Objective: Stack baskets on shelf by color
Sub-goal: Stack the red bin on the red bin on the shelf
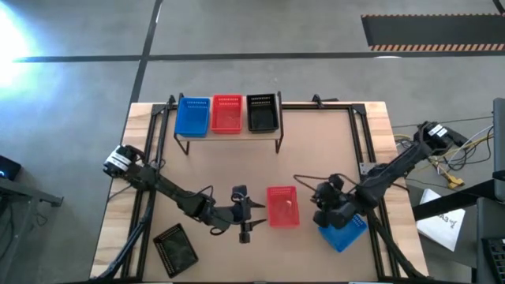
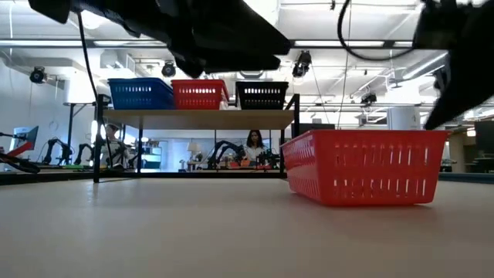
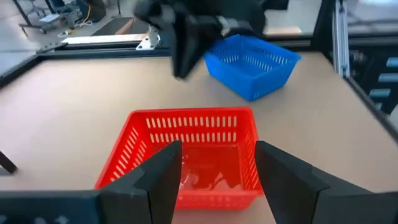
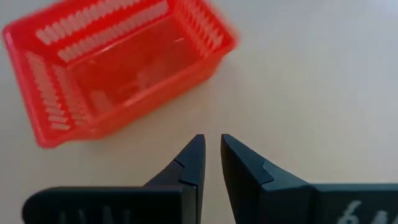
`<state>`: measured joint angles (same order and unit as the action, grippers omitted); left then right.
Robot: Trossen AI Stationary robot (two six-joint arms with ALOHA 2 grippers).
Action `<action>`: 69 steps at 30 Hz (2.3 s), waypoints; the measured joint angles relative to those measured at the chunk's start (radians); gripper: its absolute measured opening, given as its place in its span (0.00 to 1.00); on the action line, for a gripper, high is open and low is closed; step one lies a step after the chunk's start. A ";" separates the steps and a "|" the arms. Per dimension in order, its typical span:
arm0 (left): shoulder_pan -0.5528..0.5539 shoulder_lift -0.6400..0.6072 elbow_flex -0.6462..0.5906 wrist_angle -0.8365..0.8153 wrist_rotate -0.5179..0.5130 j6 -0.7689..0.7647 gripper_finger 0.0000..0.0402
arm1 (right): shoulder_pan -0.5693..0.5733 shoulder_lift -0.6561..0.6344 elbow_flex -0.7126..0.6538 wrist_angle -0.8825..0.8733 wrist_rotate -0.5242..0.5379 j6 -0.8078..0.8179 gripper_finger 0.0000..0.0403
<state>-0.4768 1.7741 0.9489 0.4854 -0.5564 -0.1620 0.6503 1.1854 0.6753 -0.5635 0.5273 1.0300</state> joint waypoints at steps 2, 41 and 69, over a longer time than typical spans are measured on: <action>0.007 0.013 -0.001 0.038 0.000 -0.018 0.47 | 0.000 0.038 -0.044 0.141 -0.011 -0.013 0.11; -0.010 -0.206 0.022 -0.884 0.222 0.117 0.47 | -0.083 0.337 0.216 0.441 -0.019 -0.786 0.11; 0.005 -0.209 0.123 -0.970 0.284 0.096 0.01 | 0.069 0.237 0.058 0.527 0.133 -0.670 0.11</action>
<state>-0.4714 1.5648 1.0723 -0.4848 -0.2726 -0.0661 0.7192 1.4226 0.7330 -0.0362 0.6604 0.3595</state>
